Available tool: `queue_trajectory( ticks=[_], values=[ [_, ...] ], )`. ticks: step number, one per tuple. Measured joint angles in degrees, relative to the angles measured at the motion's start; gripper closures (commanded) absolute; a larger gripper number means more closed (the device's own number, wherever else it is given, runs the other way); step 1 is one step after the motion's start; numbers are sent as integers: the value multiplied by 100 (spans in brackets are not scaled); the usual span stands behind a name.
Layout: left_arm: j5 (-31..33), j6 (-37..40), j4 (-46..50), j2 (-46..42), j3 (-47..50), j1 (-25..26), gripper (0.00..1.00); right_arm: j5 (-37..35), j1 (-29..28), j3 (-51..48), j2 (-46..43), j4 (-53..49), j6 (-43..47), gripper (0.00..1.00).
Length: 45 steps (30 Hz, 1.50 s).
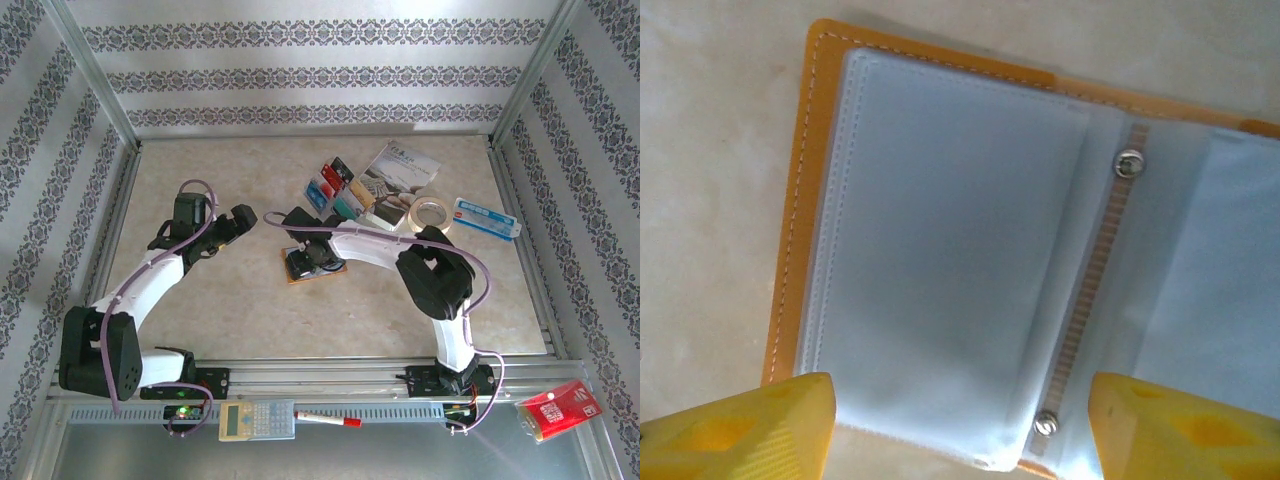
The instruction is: Take the credit cards out of the card holder
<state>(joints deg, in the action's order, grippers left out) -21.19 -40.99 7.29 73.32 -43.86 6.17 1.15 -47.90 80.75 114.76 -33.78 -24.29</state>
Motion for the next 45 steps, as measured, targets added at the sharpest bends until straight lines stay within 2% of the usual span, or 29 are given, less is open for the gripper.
queue_trajectory(
  ticks=[15,22,32,38,45],
  values=[
    [247,-105,138,-37,0,-28,0,-83,0,599,533,-369,2,30],
    [267,-105,199,-37,0,-28,0,-109,7,667,562,-435,7,43],
    [229,-105,236,-22,0,-28,1,289,284,476,496,-282,-92,59],
    [-293,-118,199,308,0,-28,21,435,396,332,420,-136,-109,65],
    [-826,-243,190,1016,-81,251,31,586,472,219,369,-4,-133,67]
  ],
)
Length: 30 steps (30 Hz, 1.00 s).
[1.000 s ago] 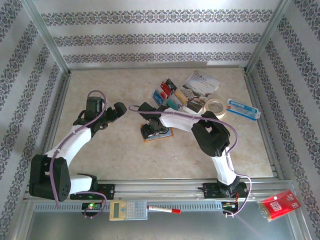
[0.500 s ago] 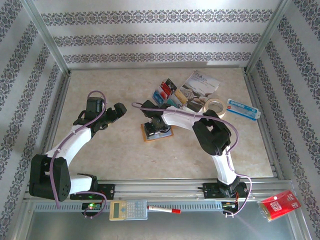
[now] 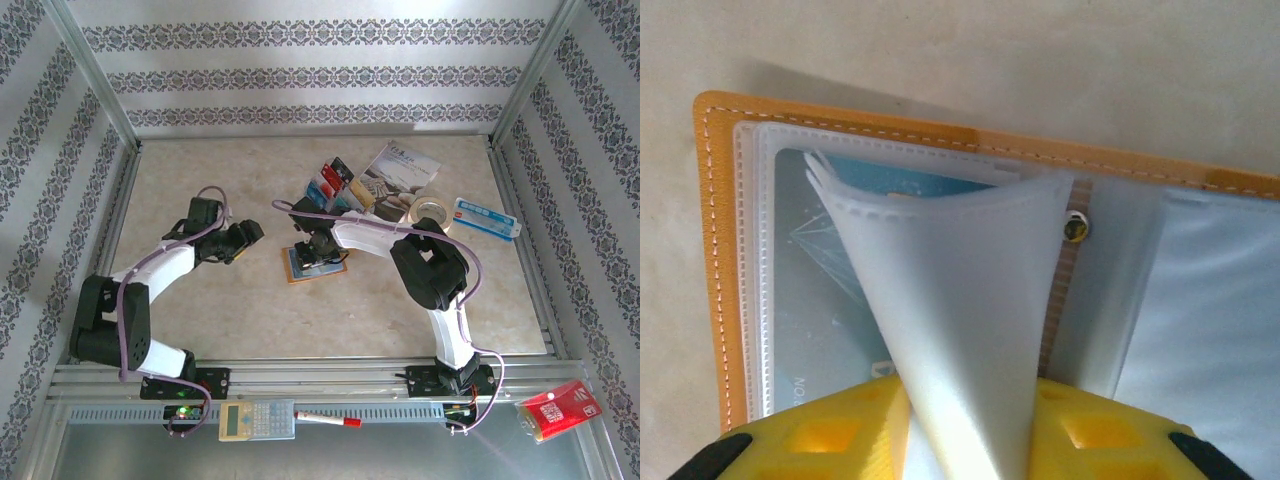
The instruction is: Take the credit cards out of the card holder
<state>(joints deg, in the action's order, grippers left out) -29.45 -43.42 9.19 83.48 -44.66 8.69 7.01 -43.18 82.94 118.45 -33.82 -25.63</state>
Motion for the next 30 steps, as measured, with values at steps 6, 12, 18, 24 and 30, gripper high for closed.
queue_trajectory(
  ticks=[6,12,18,24,30],
  values=[
    [-227,-367,-306,271,-22,546,46,63,33,-39,-17,44,-20,68],
    [-485,-1032,-1244,640,146,826,71,103,35,-61,-24,68,-87,71],
    [-619,-1416,-1729,1145,170,1051,80,98,35,-144,-70,155,-149,72],
    [-616,-1473,-1777,1478,116,1143,81,109,68,-251,-129,282,-170,72],
    [-566,-1357,-1438,1725,-188,1185,82,101,68,-302,-164,339,-251,72]
  ],
)
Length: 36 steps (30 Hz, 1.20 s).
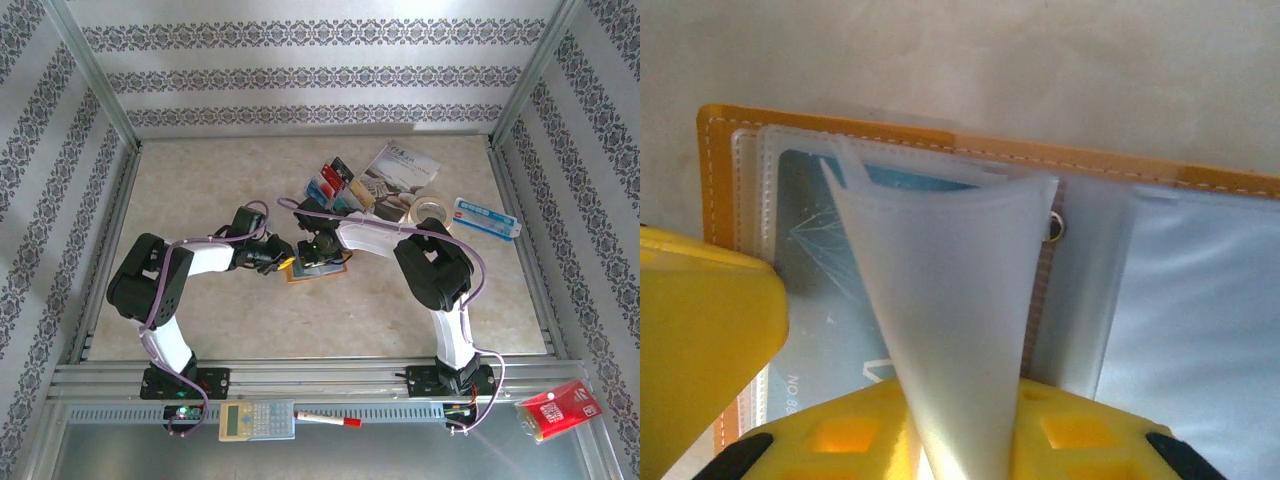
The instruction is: Take the credit cards out of the card holder
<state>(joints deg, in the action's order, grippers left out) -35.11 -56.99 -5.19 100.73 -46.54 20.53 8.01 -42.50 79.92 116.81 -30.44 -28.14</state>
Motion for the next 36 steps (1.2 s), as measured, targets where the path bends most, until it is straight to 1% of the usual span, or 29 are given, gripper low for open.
queue_trajectory(
  ticks=[5,12,16,20,26,28,31,36],
  values=[
    [109,258,358,33,-168,17,83,-238,-13,-105,-90,92,-131,71],
    [170,450,487,61,-214,39,84,-1034,-2,-365,-354,111,-365,67],
    [168,514,549,70,-249,42,85,-1370,4,-568,-549,107,-520,66],
    [168,577,601,70,-273,42,84,-1650,122,-872,-898,140,-671,65],
    [149,621,695,70,-332,42,85,-1902,280,-1416,-1875,426,-774,63],
    [146,632,745,70,-352,42,85,-1871,295,-1486,-2186,597,-745,63],
    [146,658,817,70,-396,42,85,-1451,328,-1488,-2409,977,-509,66],
    [149,708,986,42,-518,42,83,-437,341,-1375,-2041,1384,-332,73]
  ],
)
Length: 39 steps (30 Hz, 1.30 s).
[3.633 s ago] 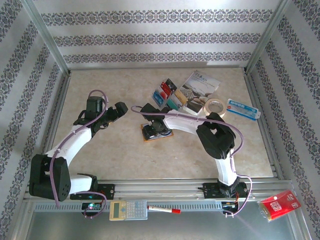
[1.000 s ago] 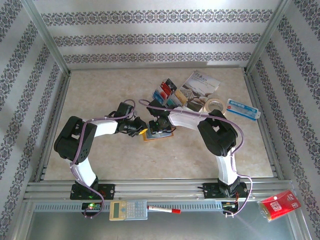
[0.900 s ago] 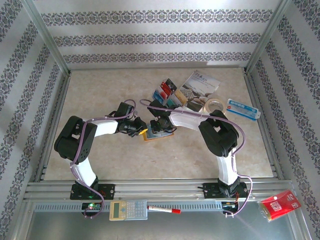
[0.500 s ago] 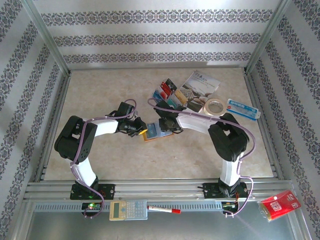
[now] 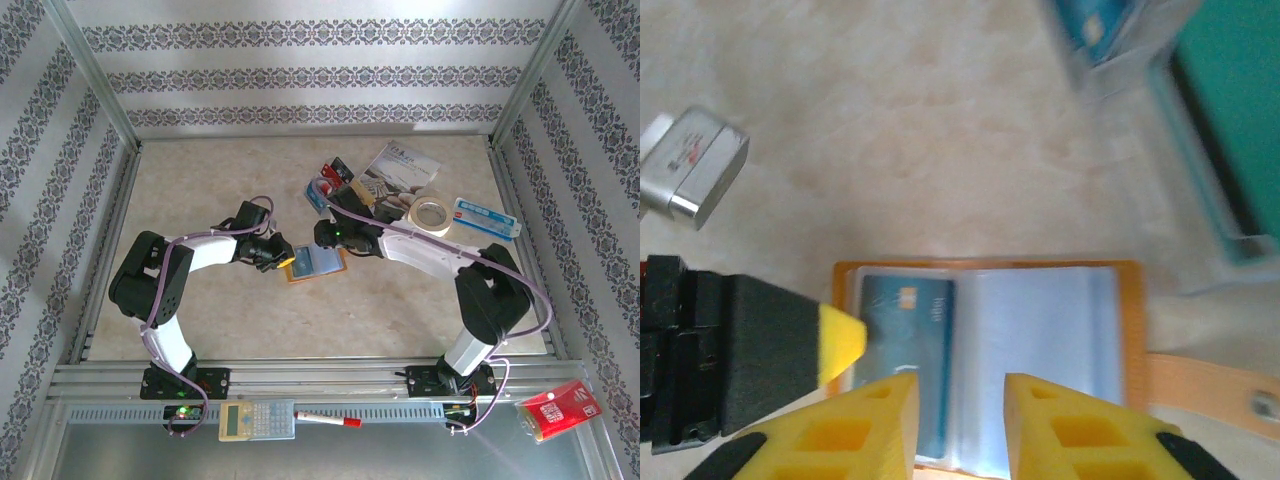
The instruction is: Take the credit cards out of the card holder
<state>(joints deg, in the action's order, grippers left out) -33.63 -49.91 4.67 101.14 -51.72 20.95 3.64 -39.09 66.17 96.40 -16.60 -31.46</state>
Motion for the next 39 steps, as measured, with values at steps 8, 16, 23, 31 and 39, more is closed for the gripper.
queue_trajectory(
  ticks=[8,16,23,31,39],
  values=[
    [83,22,94,-529,-50,0,79,693,186,9,927,212,-295,73],
    [87,20,96,-551,-37,0,77,389,210,-129,1113,59,-953,68],
    [83,20,94,-551,-35,0,77,299,208,-717,737,400,-1784,68],
    [59,-24,90,-518,15,59,77,330,190,-1248,35,601,-2354,67],
    [61,-162,37,-396,61,372,83,1073,337,-1060,131,1010,-1808,77]
  ],
)
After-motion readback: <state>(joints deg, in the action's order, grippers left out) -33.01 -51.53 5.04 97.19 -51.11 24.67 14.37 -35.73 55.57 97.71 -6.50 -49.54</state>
